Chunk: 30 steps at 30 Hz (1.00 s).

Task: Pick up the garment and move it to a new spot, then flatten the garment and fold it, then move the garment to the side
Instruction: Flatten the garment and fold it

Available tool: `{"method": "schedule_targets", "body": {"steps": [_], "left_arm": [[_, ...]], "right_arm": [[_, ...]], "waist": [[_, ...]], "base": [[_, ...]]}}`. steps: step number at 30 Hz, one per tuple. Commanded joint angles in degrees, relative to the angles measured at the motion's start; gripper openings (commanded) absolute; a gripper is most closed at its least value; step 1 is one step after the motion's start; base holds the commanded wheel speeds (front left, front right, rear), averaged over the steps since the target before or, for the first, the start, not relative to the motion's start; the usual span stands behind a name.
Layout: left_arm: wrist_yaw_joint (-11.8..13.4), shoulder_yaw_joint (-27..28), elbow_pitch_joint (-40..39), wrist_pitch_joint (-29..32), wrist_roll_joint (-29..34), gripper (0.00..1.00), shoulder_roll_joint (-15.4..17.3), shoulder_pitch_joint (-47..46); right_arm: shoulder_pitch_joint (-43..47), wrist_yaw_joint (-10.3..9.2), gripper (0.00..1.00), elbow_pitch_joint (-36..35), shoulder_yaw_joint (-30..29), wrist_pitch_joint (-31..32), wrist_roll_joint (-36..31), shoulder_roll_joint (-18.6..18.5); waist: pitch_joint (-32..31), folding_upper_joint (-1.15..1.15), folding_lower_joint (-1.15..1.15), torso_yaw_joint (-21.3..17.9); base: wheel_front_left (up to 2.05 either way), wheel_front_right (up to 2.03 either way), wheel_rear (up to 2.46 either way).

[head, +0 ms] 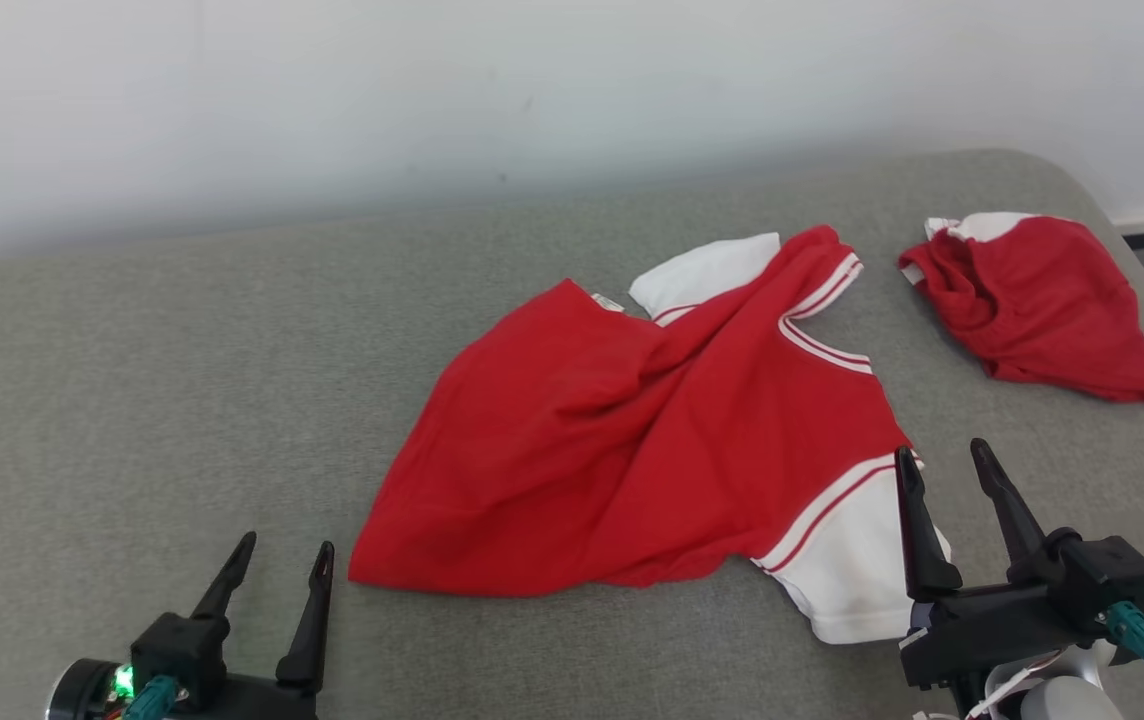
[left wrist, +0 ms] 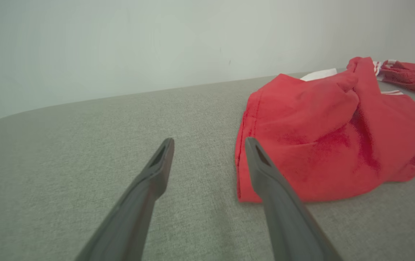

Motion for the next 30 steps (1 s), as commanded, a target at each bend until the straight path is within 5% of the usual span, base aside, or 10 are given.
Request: {"method": "schedule_targets", "body": {"steps": [1,12,14,20,30], "left_arm": [[0.10,-1.16,1.33,0.01,-0.70,1.00,0.57,-1.14],[0.10,-10.04,12.54,-0.07,-8.22,1.00,2.69,-7.24],[0.10,-11.37,13.68,-0.09,-9.55,0.00,3.12,-8.02],[0.09,-12.10,12.43,-0.21,-11.05,0.00,3.27,-8.66],[1.05,-11.06,-0.25,-0.20,-6.20,0.00,4.25,1.68]], "right_arm": [[-0.22,-0.16,1.00,-0.04,0.14,-0.19,-0.32,0.44],[-1.02,-0.16,1.00,0.86,0.70,-0.48,0.10,1.43],[-1.13,-0.16,1.00,0.76,0.69,-0.53,-0.11,1.43],[0.42,-0.16,1.00,0.24,-0.31,-0.55,-0.62,1.03],[3.25,-0.16,1.00,0.13,-1.28,-0.49,0.02,1.75]], "waist": [[2.05,0.00,0.00,-2.19],[4.25,0.00,0.00,-4.95],[4.14,0.00,0.00,-4.97],[2.60,0.00,0.00,-2.75],[0.36,0.00,0.00,6.52]], "base": [[0.00,0.00,0.00],[0.00,0.00,0.00],[0.00,0.00,0.00],[0.00,0.00,0.00],[0.00,0.00,0.00]]}}
